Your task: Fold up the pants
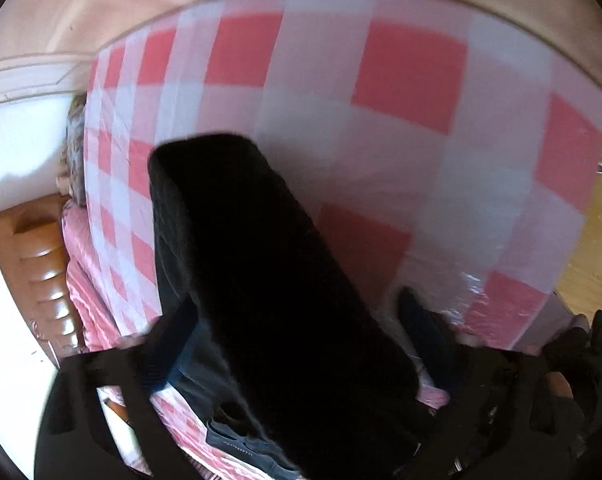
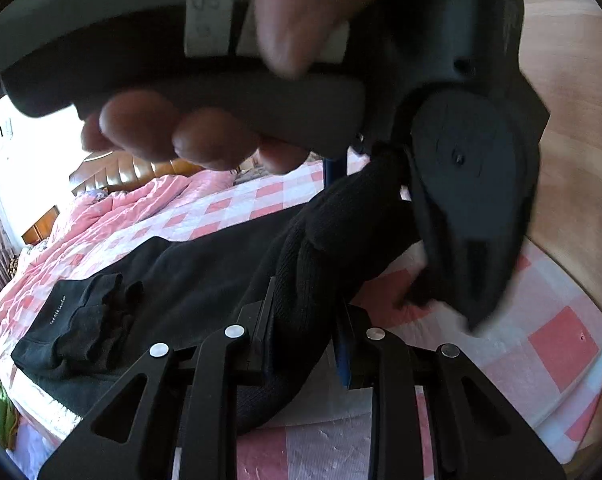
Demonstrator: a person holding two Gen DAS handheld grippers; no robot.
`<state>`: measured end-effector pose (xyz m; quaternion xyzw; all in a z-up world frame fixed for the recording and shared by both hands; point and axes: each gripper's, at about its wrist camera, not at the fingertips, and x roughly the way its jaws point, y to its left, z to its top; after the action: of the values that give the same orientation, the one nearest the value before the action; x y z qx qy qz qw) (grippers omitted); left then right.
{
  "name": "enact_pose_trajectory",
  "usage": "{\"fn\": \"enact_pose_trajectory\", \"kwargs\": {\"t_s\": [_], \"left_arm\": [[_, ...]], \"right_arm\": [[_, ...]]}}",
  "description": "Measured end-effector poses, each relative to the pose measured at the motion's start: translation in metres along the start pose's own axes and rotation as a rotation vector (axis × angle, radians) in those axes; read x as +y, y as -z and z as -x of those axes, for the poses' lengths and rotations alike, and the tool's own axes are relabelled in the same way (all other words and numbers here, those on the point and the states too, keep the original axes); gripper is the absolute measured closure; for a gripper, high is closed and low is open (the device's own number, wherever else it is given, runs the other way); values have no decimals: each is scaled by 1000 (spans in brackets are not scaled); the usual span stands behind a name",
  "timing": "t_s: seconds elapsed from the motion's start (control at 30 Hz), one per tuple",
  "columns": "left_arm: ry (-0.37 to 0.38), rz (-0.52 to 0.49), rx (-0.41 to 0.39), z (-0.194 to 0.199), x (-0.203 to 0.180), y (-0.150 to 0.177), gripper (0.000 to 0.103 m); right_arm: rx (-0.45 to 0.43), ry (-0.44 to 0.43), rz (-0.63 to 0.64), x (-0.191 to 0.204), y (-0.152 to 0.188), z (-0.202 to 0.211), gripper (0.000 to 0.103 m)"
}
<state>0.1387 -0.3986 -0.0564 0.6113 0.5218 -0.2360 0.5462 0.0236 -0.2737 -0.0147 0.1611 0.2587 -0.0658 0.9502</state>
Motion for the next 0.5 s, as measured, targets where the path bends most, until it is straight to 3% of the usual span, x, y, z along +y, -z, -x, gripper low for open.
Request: {"fn": "enact_pose_trajectory", "kwargs": {"t_s": [0.03,0.1,0.13,0.17,0.2,0.27,0.37,0.5], "left_arm": [[-10,18,-8,-1,3,1,62],[8,22,-43,3,5,6,71],[3,18,-65,6,6,11,73],[2,26,-85,10,9,16,73],[12,45,-113,16,14,23,74],[33,85,-165,29,26,38,75],[68,154,-248,52,48,68,76],[128,288,-385,85,87,128,77]], "right_arm": [[10,2,-1,0,0,-1,75],[25,-9,-12,-2,0,-2,70],[30,-16,-23,-5,0,1,51],[35,-23,-32,-6,0,2,13],[36,-35,-47,-8,1,5,4],[34,-71,-70,-8,4,9,4],[98,-129,-84,6,11,1,4],[163,-221,-15,52,16,-14,4]]}}
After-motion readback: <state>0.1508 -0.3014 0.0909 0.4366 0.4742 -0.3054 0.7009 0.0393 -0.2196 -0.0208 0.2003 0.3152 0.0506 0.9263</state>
